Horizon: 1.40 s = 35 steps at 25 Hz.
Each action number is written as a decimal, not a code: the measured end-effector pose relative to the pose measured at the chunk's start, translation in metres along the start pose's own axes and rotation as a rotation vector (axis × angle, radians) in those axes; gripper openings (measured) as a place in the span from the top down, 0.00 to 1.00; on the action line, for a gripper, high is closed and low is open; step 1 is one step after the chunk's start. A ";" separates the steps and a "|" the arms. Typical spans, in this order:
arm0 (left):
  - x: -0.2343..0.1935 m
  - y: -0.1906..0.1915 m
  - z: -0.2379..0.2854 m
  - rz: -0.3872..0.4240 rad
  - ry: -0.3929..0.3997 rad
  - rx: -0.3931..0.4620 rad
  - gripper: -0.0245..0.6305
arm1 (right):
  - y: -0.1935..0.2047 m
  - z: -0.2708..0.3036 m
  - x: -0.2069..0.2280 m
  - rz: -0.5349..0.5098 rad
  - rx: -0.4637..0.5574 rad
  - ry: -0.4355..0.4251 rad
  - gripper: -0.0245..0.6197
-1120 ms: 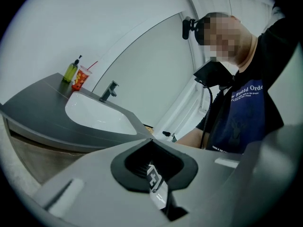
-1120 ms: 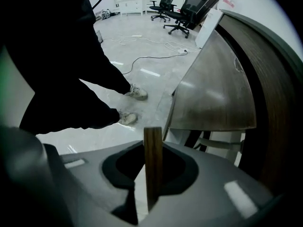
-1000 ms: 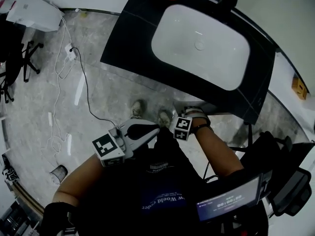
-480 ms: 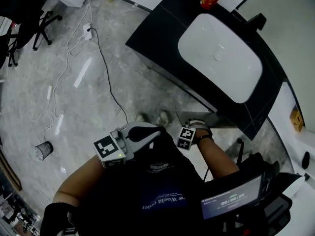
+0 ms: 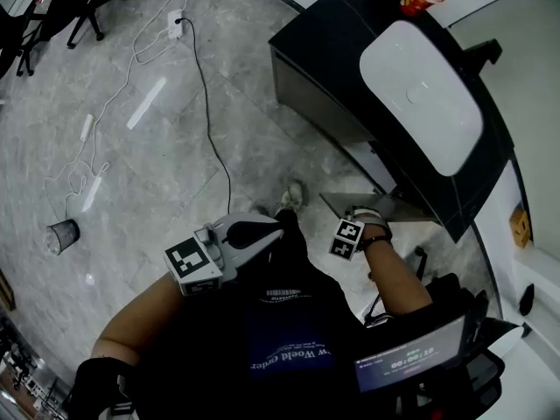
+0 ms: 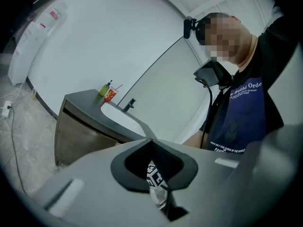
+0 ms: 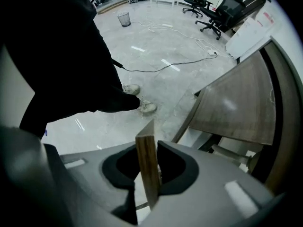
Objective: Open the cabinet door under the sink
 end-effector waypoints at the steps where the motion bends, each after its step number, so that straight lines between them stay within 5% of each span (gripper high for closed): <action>1: 0.003 0.007 -0.007 0.001 -0.001 -0.011 0.96 | 0.001 0.002 -0.006 -0.009 -0.015 0.003 0.85; 15: 0.052 0.070 -0.009 0.036 -0.031 -0.043 0.96 | 0.000 0.017 -0.045 -0.139 -0.040 0.108 0.85; 22: 0.081 0.113 0.040 0.072 -0.141 0.033 0.96 | 0.006 0.020 -0.061 -0.217 0.023 0.158 0.85; 35: 0.151 0.191 0.060 -0.005 -0.291 0.214 0.96 | 0.021 0.025 -0.111 -0.395 0.089 0.166 0.85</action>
Point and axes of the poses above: the fingertips, and each gripper's own axes: z forward along the fingers, x to its right, y out of its underside, the point moved 10 cm from there along -z, backward along the fingers, and after that the axes turned 12 degrees about -z, right-handed, at the moved point
